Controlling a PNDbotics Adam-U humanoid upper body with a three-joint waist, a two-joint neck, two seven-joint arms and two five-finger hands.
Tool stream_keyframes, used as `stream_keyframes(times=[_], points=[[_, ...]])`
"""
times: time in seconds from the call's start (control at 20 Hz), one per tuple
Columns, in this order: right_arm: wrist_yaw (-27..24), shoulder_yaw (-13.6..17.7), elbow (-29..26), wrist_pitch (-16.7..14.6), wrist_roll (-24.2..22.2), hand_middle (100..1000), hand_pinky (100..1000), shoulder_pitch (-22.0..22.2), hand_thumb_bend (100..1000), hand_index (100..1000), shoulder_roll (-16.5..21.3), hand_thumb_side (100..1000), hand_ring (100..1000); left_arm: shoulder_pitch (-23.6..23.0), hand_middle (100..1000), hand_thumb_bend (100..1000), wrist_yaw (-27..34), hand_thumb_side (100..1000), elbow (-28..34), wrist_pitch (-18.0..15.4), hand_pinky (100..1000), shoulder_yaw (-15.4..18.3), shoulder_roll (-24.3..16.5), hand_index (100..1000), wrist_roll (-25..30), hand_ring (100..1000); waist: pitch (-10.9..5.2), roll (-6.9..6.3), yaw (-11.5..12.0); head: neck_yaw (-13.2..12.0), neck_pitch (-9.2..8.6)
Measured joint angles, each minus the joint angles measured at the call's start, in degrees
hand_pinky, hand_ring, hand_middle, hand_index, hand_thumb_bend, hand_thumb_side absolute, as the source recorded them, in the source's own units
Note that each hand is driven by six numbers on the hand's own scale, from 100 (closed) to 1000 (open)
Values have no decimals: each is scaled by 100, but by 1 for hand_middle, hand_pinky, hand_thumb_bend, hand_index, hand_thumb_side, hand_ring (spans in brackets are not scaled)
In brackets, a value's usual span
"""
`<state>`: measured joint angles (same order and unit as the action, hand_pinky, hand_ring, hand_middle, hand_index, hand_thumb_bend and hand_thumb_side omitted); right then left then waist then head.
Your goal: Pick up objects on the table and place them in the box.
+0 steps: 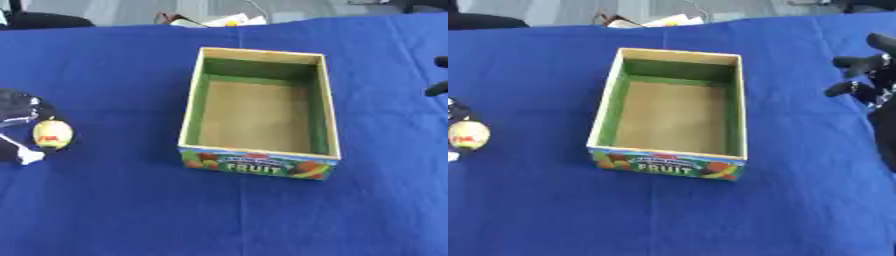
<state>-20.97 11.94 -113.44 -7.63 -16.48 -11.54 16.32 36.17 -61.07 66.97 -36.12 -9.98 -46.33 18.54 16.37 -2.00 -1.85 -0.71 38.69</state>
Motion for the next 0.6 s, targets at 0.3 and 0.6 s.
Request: stream_keyframes(times=[0.3, 0.6], points=[[3, 0, 0, 13, -13, 547, 570, 0, 100, 854, -13, 1000, 791, -23, 508, 100, 182, 257, 5, 52, 400, -1, 0, 744, -217, 575, 2, 1, 8, -1, 0], [18, -1, 0, 14, -14, 547, 571, 0, 100, 855, -39, 1000, 791, -30, 495, 100, 426, 249, 249, 85, 385, 40, 0, 730, -322, 560, 2, 1, 13, 4, 0]])
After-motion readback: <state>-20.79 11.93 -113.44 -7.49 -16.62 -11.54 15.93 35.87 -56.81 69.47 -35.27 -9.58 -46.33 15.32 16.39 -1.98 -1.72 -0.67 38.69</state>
